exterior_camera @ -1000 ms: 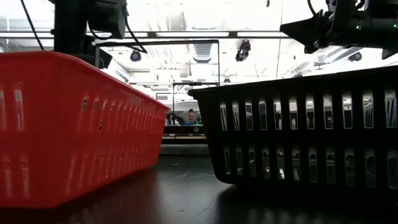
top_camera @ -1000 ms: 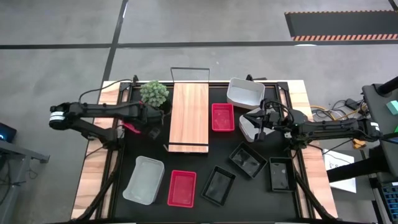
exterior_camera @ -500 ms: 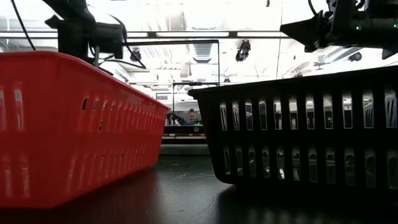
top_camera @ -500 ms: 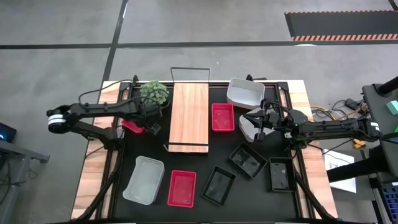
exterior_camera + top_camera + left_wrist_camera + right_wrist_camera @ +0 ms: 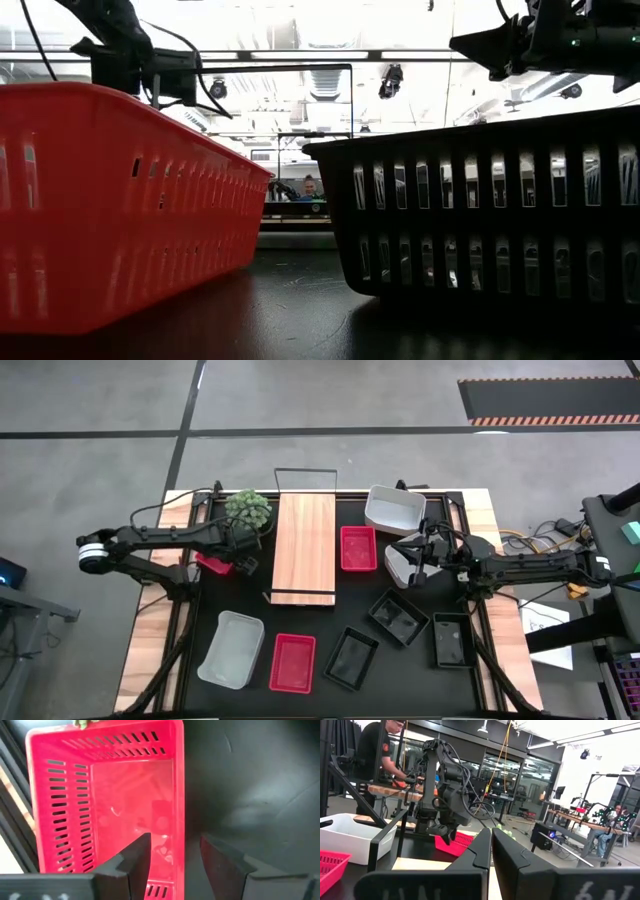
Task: Stack baskets on shelf by color
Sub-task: Put the top left red bin on the shelf
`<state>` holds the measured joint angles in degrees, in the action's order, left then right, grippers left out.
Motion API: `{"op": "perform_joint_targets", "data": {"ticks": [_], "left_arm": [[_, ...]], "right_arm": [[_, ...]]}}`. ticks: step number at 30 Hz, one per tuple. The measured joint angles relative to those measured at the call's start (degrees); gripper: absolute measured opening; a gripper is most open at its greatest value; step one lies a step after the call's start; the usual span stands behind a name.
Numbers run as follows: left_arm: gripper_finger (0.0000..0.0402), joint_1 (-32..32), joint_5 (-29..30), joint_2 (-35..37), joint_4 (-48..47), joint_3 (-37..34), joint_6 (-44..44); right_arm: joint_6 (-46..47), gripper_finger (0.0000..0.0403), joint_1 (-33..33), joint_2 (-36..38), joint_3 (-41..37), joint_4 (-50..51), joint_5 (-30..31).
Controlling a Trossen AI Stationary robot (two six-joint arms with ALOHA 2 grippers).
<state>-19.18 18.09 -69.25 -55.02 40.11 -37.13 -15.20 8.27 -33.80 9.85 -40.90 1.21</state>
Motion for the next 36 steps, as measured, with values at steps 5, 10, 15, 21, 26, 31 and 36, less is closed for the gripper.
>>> {"op": "perform_joint_targets", "data": {"ticks": [5,10,15,21,26,31,36], "left_arm": [[0.0134,0.0,0.4,0.0,0.6,-0.6,0.0],[0.0082,0.0,0.4,0.0,0.6,-2.2,0.0],[0.0016,0.0,0.1,0.1,1.2,-3.6,-1.5],[0.0002,1.2,0.3,0.1,-0.6,-2.2,-1.1],[0.0,3.8,0.4,0.1,-9.9,3.2,-1.5],[0.0,9.5,-1.4,0.1,-20.0,12.1,0.2],[0.0,17.1,-2.8,-0.3,-24.3,22.6,3.5]], "right_arm": [[0.0,0.0009,0.0,0.0,0.0,0.0,0.0],[0.2,0.0009,0.0,0.0,0.0,0.2,-0.1],[0.2,0.0009,0.0,0.0,0.0,0.4,-0.1],[0.2,0.0009,0.0,0.0,0.0,1.2,-0.1],[0.2,0.0009,0.0,0.0,0.0,2.9,-0.1],[0.2,0.0009,0.0,0.0,0.0,4.0,-0.1],[0.2,0.0009,0.0,0.0,0.0,4.8,-0.1]]}}
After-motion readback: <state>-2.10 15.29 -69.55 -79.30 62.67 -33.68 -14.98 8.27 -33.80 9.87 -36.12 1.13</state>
